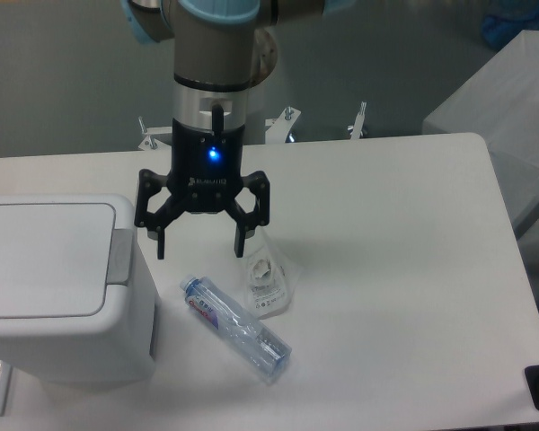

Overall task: Open the trash can
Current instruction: 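Lower the gripper finger onto the trash can lid's edge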

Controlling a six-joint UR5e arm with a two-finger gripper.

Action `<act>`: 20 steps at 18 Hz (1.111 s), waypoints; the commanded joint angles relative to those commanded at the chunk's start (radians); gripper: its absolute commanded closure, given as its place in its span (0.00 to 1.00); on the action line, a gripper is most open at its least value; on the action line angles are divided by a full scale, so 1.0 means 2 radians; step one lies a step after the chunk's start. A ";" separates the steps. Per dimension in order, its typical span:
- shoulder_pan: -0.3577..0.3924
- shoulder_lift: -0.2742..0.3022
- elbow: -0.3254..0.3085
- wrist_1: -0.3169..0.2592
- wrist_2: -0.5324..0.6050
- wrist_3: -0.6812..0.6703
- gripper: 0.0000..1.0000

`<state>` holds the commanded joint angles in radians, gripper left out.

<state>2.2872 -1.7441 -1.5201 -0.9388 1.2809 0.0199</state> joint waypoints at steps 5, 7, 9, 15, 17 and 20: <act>-0.007 0.001 -0.007 0.003 0.001 -0.005 0.00; -0.012 0.000 -0.007 0.003 0.001 -0.004 0.00; -0.012 0.000 -0.007 0.003 0.000 -0.004 0.00; -0.022 0.000 -0.018 0.003 0.002 -0.005 0.00; -0.022 0.000 -0.018 0.003 0.001 -0.005 0.00; -0.022 0.000 -0.019 0.003 0.001 -0.005 0.00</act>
<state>2.2427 -1.7442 -1.5585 -0.9327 1.2824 0.0107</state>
